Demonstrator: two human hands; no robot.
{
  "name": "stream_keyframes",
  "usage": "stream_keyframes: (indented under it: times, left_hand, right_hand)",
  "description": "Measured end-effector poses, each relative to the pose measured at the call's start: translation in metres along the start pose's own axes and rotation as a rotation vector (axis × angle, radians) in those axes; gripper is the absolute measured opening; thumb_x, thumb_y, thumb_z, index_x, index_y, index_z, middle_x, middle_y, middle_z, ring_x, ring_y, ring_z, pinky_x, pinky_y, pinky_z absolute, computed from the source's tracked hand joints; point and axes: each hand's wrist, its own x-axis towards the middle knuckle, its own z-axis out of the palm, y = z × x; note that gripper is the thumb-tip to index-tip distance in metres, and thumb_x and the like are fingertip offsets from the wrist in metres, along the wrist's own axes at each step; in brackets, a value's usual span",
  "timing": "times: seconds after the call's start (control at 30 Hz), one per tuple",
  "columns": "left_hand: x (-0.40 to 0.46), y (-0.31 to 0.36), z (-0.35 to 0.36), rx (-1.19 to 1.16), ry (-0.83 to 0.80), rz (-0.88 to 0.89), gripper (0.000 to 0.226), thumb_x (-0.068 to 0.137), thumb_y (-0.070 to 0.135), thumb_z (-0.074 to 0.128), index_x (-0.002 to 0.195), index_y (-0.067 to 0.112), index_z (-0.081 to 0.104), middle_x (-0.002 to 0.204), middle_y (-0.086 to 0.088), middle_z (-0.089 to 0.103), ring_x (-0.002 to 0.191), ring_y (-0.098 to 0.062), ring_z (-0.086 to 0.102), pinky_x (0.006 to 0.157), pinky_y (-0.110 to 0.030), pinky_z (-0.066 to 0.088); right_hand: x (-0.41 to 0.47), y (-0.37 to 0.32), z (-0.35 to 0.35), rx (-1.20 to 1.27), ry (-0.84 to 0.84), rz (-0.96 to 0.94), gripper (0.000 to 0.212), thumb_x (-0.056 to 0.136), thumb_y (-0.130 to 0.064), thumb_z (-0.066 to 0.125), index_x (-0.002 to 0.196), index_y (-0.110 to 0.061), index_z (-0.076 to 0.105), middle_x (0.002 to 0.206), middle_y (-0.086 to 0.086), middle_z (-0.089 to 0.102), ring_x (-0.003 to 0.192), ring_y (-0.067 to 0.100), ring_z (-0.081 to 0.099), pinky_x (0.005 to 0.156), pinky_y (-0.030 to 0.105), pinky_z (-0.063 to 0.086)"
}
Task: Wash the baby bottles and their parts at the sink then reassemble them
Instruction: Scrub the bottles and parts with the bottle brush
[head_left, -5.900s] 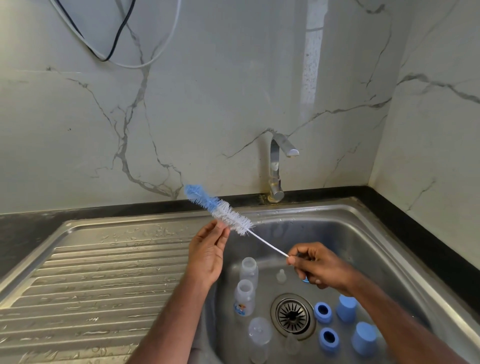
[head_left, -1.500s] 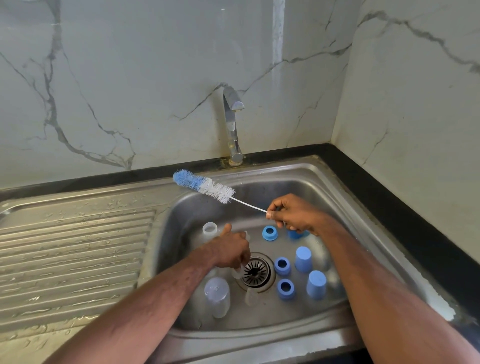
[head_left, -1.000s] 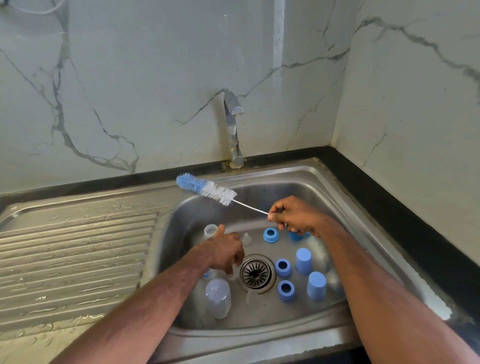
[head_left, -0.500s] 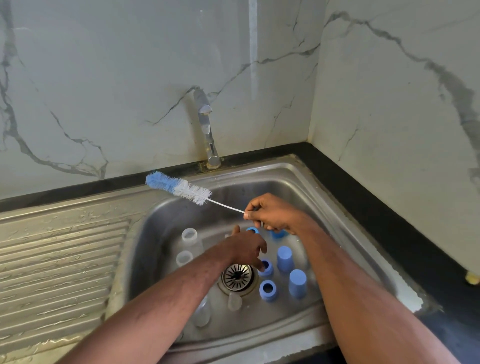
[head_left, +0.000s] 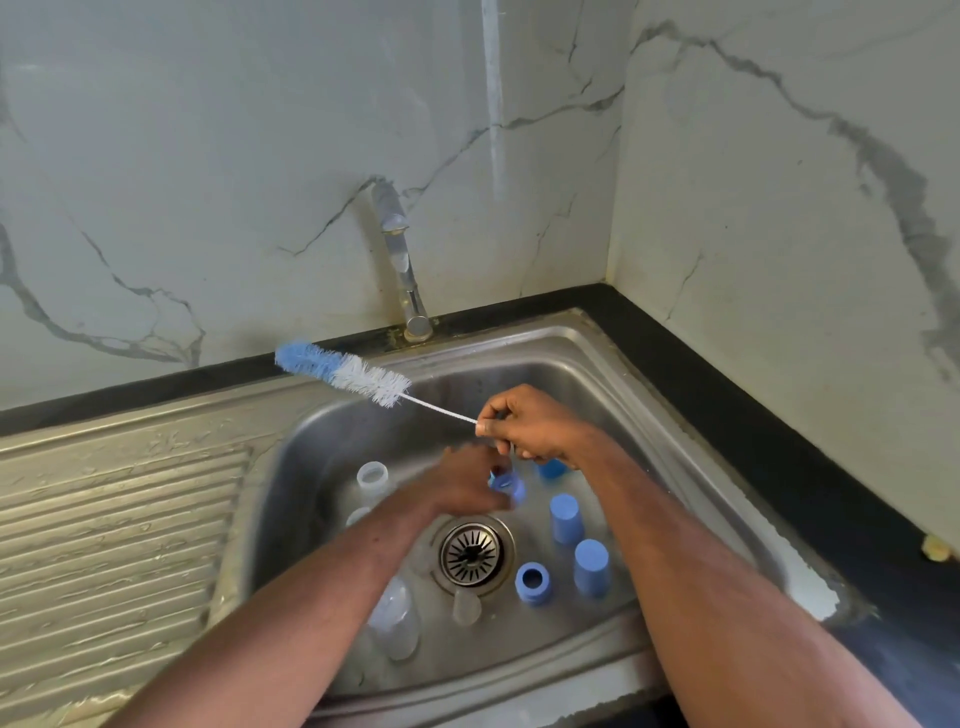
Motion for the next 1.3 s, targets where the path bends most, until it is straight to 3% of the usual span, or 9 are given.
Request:
stream_keyframes:
  times: [0.1, 0.2, 0.3, 0.37, 0.6, 0.73, 0.97, 1.13, 1.3]
  left_hand:
    - [-0.024, -0.023, -0.031, -0.433, 0.195, -0.155, 0.024, 0.074, 0.024, 0.076, 0.093, 0.012, 0.069, 0.086, -0.007, 0.072, 0.079, -0.022, 0.069, 0.072, -0.04, 0.054]
    - [-0.062, -0.044, -0.055, -1.087, 0.461, -0.28, 0.012, 0.094, 0.01, 0.062, 0.105, 0.006, 0.062, 0.091, -0.02, 0.071, 0.069, -0.025, 0.071, 0.066, -0.037, 0.055]
    - [-0.109, -0.074, -0.076, -1.678, 0.69, -0.299, 0.022, 0.104, 0.02, 0.045, 0.104, 0.004, 0.059, 0.087, -0.017, 0.07, 0.075, -0.025, 0.068, 0.069, -0.032, 0.049]
    - [-0.133, -0.09, -0.083, -1.884, 0.794, -0.256, 0.025, 0.105, 0.024, 0.042, 0.102, 0.007, 0.06, 0.085, -0.012, 0.07, 0.078, -0.022, 0.063, 0.07, -0.032, 0.044]
    - [-0.158, -0.111, -0.099, -1.941, 0.979, -0.288, 0.023, 0.105, 0.034, 0.047, 0.103, 0.018, 0.064, 0.094, -0.004, 0.069, 0.082, -0.015, 0.062, 0.075, -0.032, 0.043]
    - [-0.163, -0.123, -0.099, -1.906, 1.068, -0.3, 0.025, 0.105, 0.033, 0.049, 0.113, 0.014, 0.063, 0.105, -0.008, 0.067, 0.092, -0.019, 0.062, 0.082, -0.035, 0.049]
    - [-0.167, -0.132, -0.101, -1.956, 1.077, -0.187, 0.02, 0.105, 0.022, 0.046, 0.114, 0.01, 0.06, 0.104, -0.01, 0.07, 0.098, -0.023, 0.067, 0.082, -0.038, 0.052]
    - [-0.167, -0.135, -0.1, -1.91, 1.045, -0.184, 0.02, 0.104, 0.022, 0.049, 0.114, 0.01, 0.061, 0.108, -0.012, 0.069, 0.1, -0.025, 0.066, 0.087, -0.04, 0.052]
    - [-0.164, -0.133, -0.094, -1.753, 1.048, -0.217, 0.026, 0.105, 0.024, 0.048, 0.12, 0.005, 0.059, 0.11, -0.017, 0.069, 0.101, -0.028, 0.067, 0.092, -0.043, 0.054]
  right_hand:
    - [-0.001, -0.004, 0.004, 0.034, 0.067, -0.059, 0.014, 0.098, -0.02, 0.063, 0.094, -0.011, 0.072, 0.063, 0.002, 0.063, 0.041, 0.005, 0.042, 0.042, 0.021, 0.034]
    - [-0.003, -0.009, 0.007, 0.061, 0.101, -0.123, 0.013, 0.099, -0.022, 0.064, 0.096, -0.012, 0.072, 0.067, 0.003, 0.064, 0.043, -0.002, 0.045, 0.044, 0.016, 0.037]
    - [-0.004, -0.012, 0.013, 0.105, 0.088, -0.153, 0.006, 0.096, -0.02, 0.068, 0.096, -0.015, 0.072, 0.07, 0.004, 0.067, 0.05, 0.007, 0.05, 0.046, 0.019, 0.041]
    - [-0.004, -0.012, 0.018, 0.144, 0.06, -0.159, 0.005, 0.095, -0.015, 0.07, 0.095, -0.01, 0.072, 0.07, 0.006, 0.067, 0.052, 0.017, 0.049, 0.044, 0.022, 0.04]
    - [-0.002, -0.007, 0.023, 0.013, 0.005, -0.227, 0.015, 0.091, -0.01, 0.073, 0.078, -0.016, 0.075, 0.06, 0.004, 0.067, 0.044, 0.004, 0.051, 0.044, 0.016, 0.04]
    - [-0.004, -0.008, 0.021, -0.09, -0.023, -0.218, 0.007, 0.09, -0.008, 0.074, 0.084, -0.008, 0.077, 0.057, -0.002, 0.067, 0.046, -0.001, 0.055, 0.048, 0.01, 0.04]
    - [0.0, -0.003, 0.022, -0.236, -0.015, -0.241, 0.012, 0.091, -0.015, 0.073, 0.082, -0.02, 0.078, 0.064, -0.013, 0.07, 0.057, -0.002, 0.063, 0.056, 0.012, 0.045]
    - [0.009, 0.009, 0.018, -0.317, 0.075, -0.262, 0.015, 0.092, -0.024, 0.073, 0.08, -0.031, 0.076, 0.076, -0.013, 0.073, 0.074, 0.004, 0.068, 0.074, 0.026, 0.056]
    - [0.016, 0.014, 0.02, -0.358, 0.194, -0.28, 0.02, 0.095, -0.032, 0.068, 0.078, -0.043, 0.069, 0.076, -0.018, 0.069, 0.071, 0.002, 0.064, 0.07, 0.025, 0.052]
